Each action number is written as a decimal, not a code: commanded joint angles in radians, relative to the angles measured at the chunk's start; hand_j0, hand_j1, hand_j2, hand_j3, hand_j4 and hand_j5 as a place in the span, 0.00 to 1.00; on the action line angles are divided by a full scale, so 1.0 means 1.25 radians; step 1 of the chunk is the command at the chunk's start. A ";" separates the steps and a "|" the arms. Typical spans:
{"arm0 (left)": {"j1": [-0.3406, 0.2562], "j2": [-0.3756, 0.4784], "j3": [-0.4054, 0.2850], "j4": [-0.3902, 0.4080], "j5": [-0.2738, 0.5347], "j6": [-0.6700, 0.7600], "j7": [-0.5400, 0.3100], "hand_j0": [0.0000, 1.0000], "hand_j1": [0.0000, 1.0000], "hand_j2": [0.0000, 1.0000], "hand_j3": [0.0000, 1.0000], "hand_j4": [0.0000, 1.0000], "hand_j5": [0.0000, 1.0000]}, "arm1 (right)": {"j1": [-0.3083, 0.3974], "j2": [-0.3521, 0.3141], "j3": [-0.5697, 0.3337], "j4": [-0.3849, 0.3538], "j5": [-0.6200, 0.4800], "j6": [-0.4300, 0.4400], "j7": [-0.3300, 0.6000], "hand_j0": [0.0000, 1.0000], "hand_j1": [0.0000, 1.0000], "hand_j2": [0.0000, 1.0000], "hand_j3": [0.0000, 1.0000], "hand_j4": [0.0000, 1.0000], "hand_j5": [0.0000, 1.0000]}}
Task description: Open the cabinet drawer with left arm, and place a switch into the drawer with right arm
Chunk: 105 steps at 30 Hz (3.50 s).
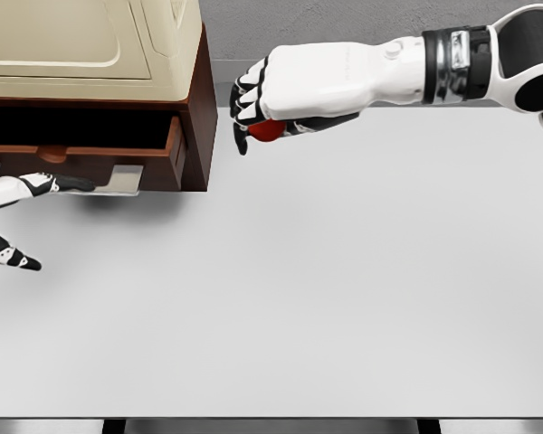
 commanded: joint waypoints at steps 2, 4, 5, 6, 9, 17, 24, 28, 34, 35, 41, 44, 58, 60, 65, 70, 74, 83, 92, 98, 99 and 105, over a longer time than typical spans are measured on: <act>0.002 0.012 -0.001 -0.014 0.016 -0.003 -0.001 1.00 1.00 1.00 1.00 1.00 1.00 | 0.000 0.002 -0.001 0.015 -0.005 0.002 0.002 0.52 0.52 0.52 0.52 0.52 0.52; 0.012 0.021 -0.001 -0.014 0.022 -0.003 0.000 1.00 1.00 1.00 1.00 1.00 1.00 | -0.001 0.006 0.000 0.024 -0.006 0.002 0.002 0.52 0.52 0.52 0.52 0.52 0.52; 0.013 0.027 -0.001 -0.015 0.023 -0.003 -0.001 1.00 1.00 1.00 1.00 1.00 1.00 | -0.001 0.015 -0.001 0.032 -0.006 0.002 0.004 0.52 0.52 0.52 0.52 0.52 0.52; 0.017 0.027 -0.001 -0.015 0.027 -0.003 0.000 1.00 1.00 1.00 1.00 1.00 1.00 | -0.001 0.019 0.000 0.035 -0.006 0.002 0.005 0.52 0.52 0.52 0.52 0.52 0.52; 0.022 0.028 0.000 -0.018 0.027 -0.003 0.000 1.00 1.00 1.00 1.00 1.00 1.00 | -0.001 0.025 -0.001 0.034 -0.006 0.002 0.005 0.52 0.52 0.52 0.52 0.52 0.52; 0.034 0.060 -0.005 -0.032 0.039 -0.003 0.000 1.00 1.00 1.00 1.00 1.00 1.00 | -0.006 0.035 0.000 0.038 -0.006 0.002 0.007 0.52 0.52 0.52 0.52 0.52 0.52; 0.038 0.072 0.000 -0.031 0.046 -0.003 0.003 1.00 1.00 1.00 1.00 1.00 1.00 | -0.012 0.066 0.004 0.051 -0.006 0.002 0.012 0.52 0.52 0.52 0.52 0.52 0.52; 0.028 0.070 0.001 -0.029 0.046 -0.003 0.015 1.00 1.00 1.00 1.00 1.00 1.00 | -0.012 0.066 0.004 0.051 -0.006 0.002 0.015 0.52 0.52 0.52 0.52 0.52 0.52; 0.029 0.062 0.001 -0.031 0.047 -0.003 0.015 1.00 1.00 1.00 1.00 1.00 1.00 | -0.013 0.088 0.006 0.059 -0.005 0.002 0.023 0.52 0.52 0.52 0.52 0.52 0.52; 0.029 0.062 0.001 -0.031 0.047 -0.003 0.015 1.00 1.00 1.00 1.00 1.00 1.00 | -0.013 0.093 0.006 0.061 -0.005 0.002 0.023 0.52 0.52 0.52 0.52 0.52 0.52; 0.027 0.067 0.002 -0.031 0.060 -0.003 0.015 0.90 0.90 0.90 0.90 0.90 0.90 | -0.013 0.114 0.006 0.059 -0.003 0.002 0.032 0.52 0.52 0.52 0.52 0.52 0.52; 0.027 0.068 0.018 -0.028 0.068 -0.003 0.015 0.92 0.92 0.92 0.92 0.92 0.92 | -0.018 0.114 0.006 0.059 -0.003 0.002 0.032 0.52 0.52 0.52 0.52 0.52 0.52; 0.027 0.071 0.031 -0.031 0.077 -0.003 0.015 0.75 0.75 0.75 0.75 0.75 0.75 | -0.048 0.180 0.015 0.084 -0.003 0.002 0.050 0.52 0.52 0.52 0.52 0.52 0.52; 0.027 0.072 0.031 -0.031 0.077 -0.003 0.015 0.73 0.73 0.73 0.73 0.73 0.73 | -0.049 0.188 0.016 0.085 -0.003 0.002 0.052 0.52 0.52 0.52 0.52 0.52 0.52; 0.028 0.091 0.049 -0.032 0.084 -0.003 0.015 0.74 0.74 0.74 0.74 0.74 0.74 | -0.055 0.225 0.016 0.128 0.003 0.002 0.058 0.52 0.52 0.52 0.52 0.52 0.52; 0.033 0.115 0.070 -0.048 0.089 -0.003 0.016 0.75 0.75 0.75 0.75 0.75 0.75 | -0.072 0.268 0.026 0.175 0.005 0.002 0.060 0.52 0.52 0.52 0.52 0.52 0.52; 0.036 0.129 0.071 -0.069 0.088 -0.003 0.030 0.77 0.77 0.77 0.77 0.77 0.77 | -0.074 0.303 0.027 0.213 0.006 0.002 0.070 0.52 0.52 0.52 0.52 0.52 0.52; 0.037 0.129 0.071 -0.112 0.086 -0.003 0.030 0.77 0.77 0.77 0.77 0.77 0.77 | -0.098 0.361 0.039 0.259 0.006 0.002 0.075 0.52 0.52 0.52 0.52 0.52 0.52; 0.040 0.129 0.070 -0.120 0.084 -0.003 0.030 0.77 0.77 0.77 0.77 0.77 0.77 | -0.112 0.436 0.044 0.378 0.007 0.002 0.090 0.52 0.52 0.52 0.52 0.52 0.52; 0.040 0.127 0.070 -0.126 0.084 -0.003 0.030 0.77 0.77 0.77 0.77 0.77 0.77 | -0.123 0.473 0.045 0.419 0.008 0.002 0.094 0.52 0.52 0.52 0.52 0.52 0.52; 0.040 0.129 0.070 -0.126 0.083 -0.003 0.030 0.77 0.77 0.77 0.77 0.77 0.77 | -0.124 0.479 0.050 0.436 0.008 0.002 0.096 0.52 0.52 0.52 0.52 0.52 0.52; 0.042 0.127 0.069 -0.128 0.083 -0.003 0.030 0.77 0.77 0.77 0.77 0.77 0.77 | -0.135 0.516 0.056 0.505 0.008 0.002 0.096 0.52 0.52 0.52 0.52 0.52 0.52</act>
